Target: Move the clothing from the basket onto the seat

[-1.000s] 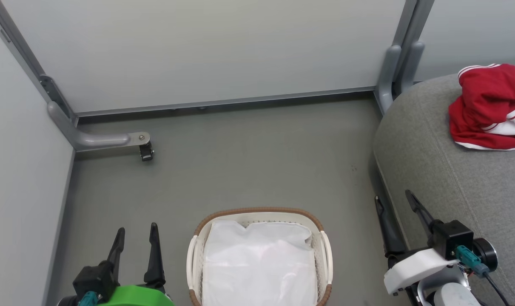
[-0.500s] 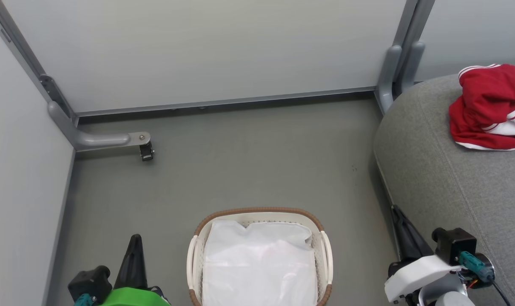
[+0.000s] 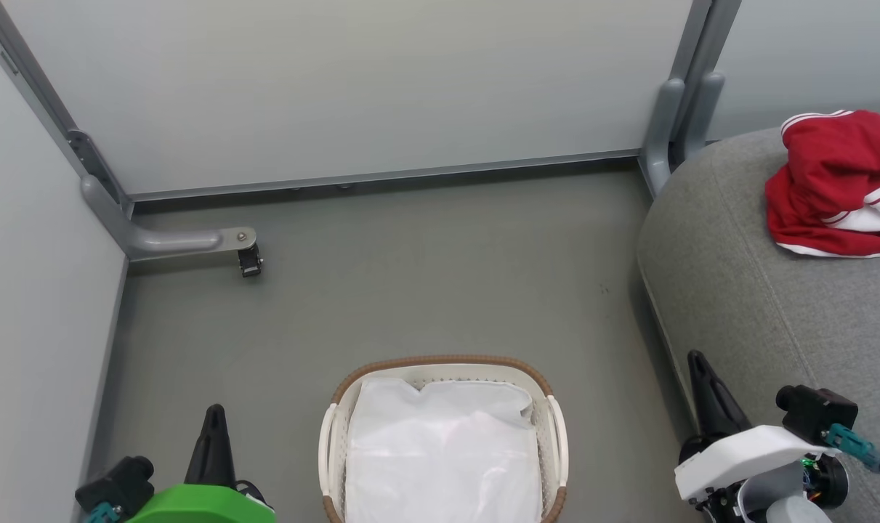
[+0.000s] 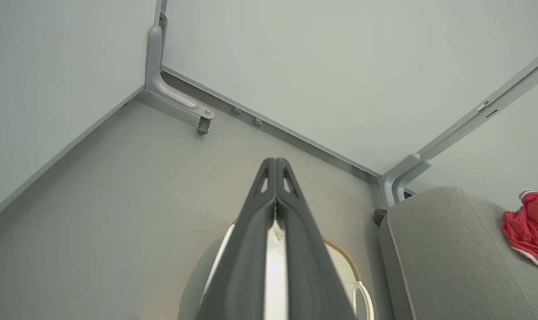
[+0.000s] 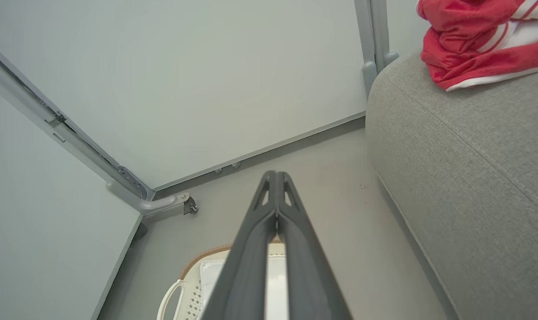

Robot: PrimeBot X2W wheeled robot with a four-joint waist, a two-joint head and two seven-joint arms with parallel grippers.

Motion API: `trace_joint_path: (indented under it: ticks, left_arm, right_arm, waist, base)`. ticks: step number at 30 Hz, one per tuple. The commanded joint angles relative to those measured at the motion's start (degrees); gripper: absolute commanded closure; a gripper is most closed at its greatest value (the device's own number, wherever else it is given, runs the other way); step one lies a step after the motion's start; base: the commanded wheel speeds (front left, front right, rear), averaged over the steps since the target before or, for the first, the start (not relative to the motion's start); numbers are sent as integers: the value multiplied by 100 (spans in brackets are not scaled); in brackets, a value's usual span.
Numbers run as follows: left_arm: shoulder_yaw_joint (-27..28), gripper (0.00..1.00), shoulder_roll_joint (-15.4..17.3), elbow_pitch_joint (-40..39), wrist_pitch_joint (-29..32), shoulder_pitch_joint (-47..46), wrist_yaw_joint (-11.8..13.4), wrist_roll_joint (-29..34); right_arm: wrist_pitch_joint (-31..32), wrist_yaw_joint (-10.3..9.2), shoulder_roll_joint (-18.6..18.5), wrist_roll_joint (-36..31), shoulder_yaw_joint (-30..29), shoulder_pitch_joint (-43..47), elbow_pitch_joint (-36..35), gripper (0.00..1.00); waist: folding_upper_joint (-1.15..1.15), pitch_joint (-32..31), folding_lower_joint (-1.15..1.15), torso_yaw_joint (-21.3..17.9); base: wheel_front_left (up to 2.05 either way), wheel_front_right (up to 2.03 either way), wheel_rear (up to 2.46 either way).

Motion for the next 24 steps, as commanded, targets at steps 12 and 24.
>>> trace_joint_path:
  ticks: [12,24]
  left_arm:
    - [215,100,19,-138,301,-308,-119,-1078]
    - [353,100,22,-159,543,-406,-178,-1905]
  right_arm:
    - [277,-2,-76,1256,-140,-176,-112,100]
    - [507,-3,-93,2212,-247,-200,-129,100]
  waist:
    - [0,-14,0,-11]
    - [0,-28,0,-21]
  base:
    - [0,0,0]
    - [0,0,0]
